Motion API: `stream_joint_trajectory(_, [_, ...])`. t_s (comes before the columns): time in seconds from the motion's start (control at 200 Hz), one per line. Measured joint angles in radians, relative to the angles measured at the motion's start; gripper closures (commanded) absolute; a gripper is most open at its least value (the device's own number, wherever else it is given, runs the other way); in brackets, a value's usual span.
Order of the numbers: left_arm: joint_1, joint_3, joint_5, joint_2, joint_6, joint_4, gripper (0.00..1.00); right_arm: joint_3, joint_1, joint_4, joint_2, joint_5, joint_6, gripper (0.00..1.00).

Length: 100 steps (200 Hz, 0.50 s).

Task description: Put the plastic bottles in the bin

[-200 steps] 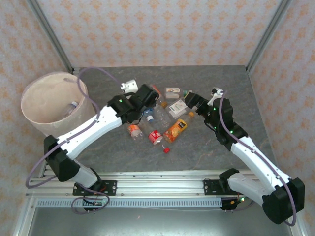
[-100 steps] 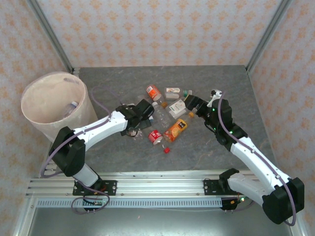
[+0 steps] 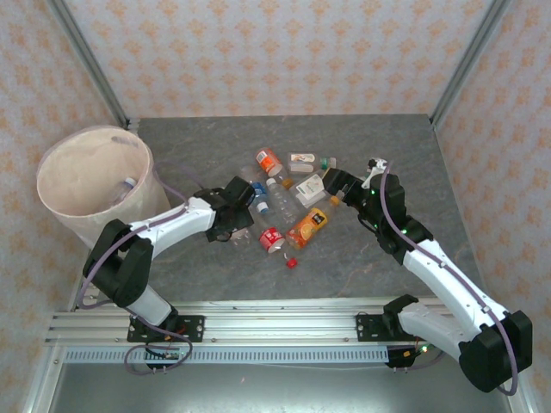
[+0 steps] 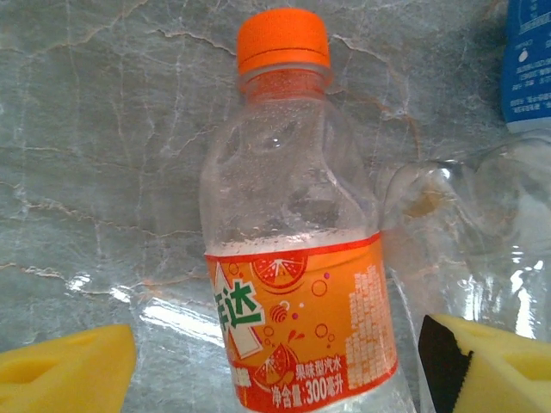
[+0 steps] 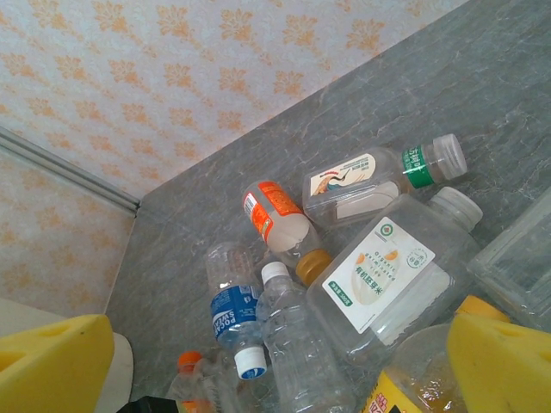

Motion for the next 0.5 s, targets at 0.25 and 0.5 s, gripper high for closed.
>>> stream_joint_trajectory(0.25, [0.034,-0.049,0.011,0.046,0.002,0.09,0.21,0.0,0.0,-0.005,0.0,0.0,0.0,0.01])
stream_joint_trajectory(0.5, [0.042,-0.119,0.04,0.064,0.004,0.185,0.23,0.0,0.0,-0.012,0.0,0.0,0.0,0.01])
